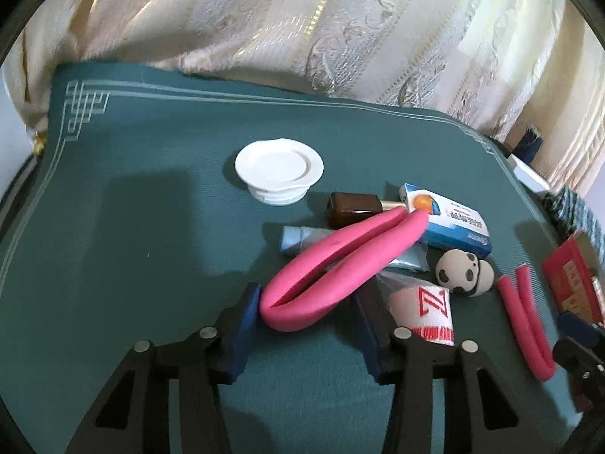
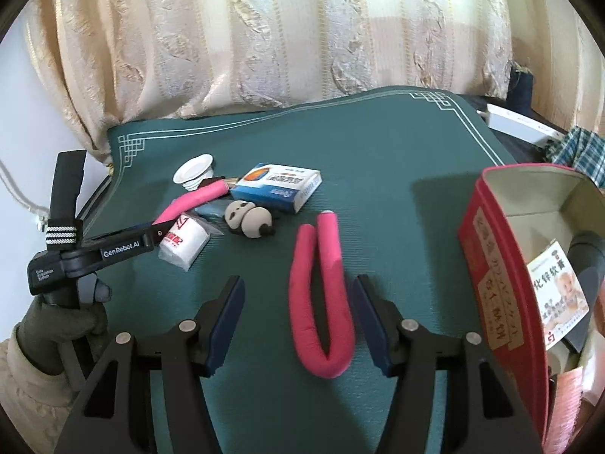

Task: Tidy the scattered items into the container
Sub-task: 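Grasp a pink foam curler with the right gripper while the left grasps another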

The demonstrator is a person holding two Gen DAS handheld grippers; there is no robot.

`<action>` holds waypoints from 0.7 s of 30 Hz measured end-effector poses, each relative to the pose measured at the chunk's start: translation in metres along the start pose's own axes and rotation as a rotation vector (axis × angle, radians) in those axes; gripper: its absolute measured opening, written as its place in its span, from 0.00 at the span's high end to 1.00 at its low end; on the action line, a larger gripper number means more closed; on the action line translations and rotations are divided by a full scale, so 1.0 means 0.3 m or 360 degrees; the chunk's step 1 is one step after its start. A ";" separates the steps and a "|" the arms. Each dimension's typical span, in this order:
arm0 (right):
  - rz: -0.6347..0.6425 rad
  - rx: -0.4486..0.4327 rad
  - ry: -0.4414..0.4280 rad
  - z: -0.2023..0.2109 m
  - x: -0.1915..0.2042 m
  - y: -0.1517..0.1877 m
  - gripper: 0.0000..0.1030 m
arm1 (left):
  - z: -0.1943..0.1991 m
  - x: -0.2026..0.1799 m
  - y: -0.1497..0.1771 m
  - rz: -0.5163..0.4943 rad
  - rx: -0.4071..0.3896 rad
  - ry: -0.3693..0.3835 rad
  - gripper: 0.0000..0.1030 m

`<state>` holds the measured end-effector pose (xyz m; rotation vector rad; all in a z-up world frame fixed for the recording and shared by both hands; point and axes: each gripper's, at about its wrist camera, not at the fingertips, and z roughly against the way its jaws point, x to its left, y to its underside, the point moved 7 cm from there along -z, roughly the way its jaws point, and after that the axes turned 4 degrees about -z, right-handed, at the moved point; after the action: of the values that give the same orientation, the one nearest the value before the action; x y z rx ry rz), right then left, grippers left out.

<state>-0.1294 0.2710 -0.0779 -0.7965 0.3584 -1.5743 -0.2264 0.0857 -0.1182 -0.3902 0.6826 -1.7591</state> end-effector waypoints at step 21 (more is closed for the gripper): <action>-0.0028 -0.0008 -0.0040 -0.001 0.002 0.015 0.39 | 0.234 0.031 0.155 0.0095 -0.0071 -0.0008 0.50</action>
<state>-0.1262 0.2694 -0.0810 -0.8249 0.3380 -1.5788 -0.1530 0.0513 -0.0937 -0.4006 0.7242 -1.6885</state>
